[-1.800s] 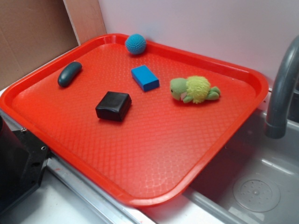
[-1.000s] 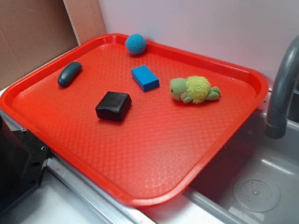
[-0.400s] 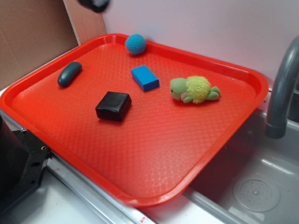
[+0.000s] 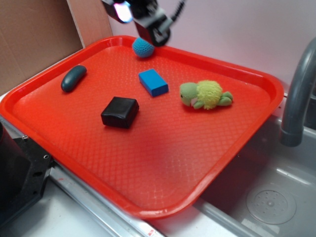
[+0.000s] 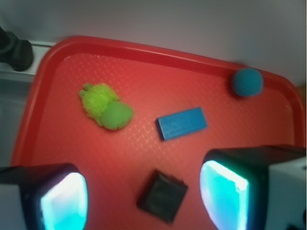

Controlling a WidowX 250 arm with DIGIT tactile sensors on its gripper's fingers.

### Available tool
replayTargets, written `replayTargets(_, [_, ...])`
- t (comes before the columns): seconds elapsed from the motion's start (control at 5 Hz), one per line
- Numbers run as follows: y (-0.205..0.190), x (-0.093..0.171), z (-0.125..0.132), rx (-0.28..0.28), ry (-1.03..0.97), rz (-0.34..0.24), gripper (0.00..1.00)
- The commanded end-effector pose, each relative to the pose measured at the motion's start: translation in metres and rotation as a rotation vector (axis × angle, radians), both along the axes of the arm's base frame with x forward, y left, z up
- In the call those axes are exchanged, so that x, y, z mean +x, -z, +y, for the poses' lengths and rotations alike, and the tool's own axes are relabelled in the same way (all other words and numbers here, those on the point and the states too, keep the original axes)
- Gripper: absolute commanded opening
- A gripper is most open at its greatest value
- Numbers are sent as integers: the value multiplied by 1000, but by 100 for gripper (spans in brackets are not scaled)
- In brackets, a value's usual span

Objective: Grab the green animal.

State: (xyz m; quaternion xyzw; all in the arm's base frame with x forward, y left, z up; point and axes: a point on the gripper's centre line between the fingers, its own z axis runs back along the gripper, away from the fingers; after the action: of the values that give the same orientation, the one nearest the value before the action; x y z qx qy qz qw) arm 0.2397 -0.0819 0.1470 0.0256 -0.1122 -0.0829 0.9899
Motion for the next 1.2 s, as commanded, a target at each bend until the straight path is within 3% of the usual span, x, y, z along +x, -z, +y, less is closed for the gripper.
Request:
replayTargets(0.0, [39,31,-7,30,73,13,100])
replayTargets(0.6, [109,56,-32,100,217,74,100])
replayTargets(0.8, [113,58,-33,85,248,66,54])
replayTargets(1.0, [113,59,-33,72,252,60,0])
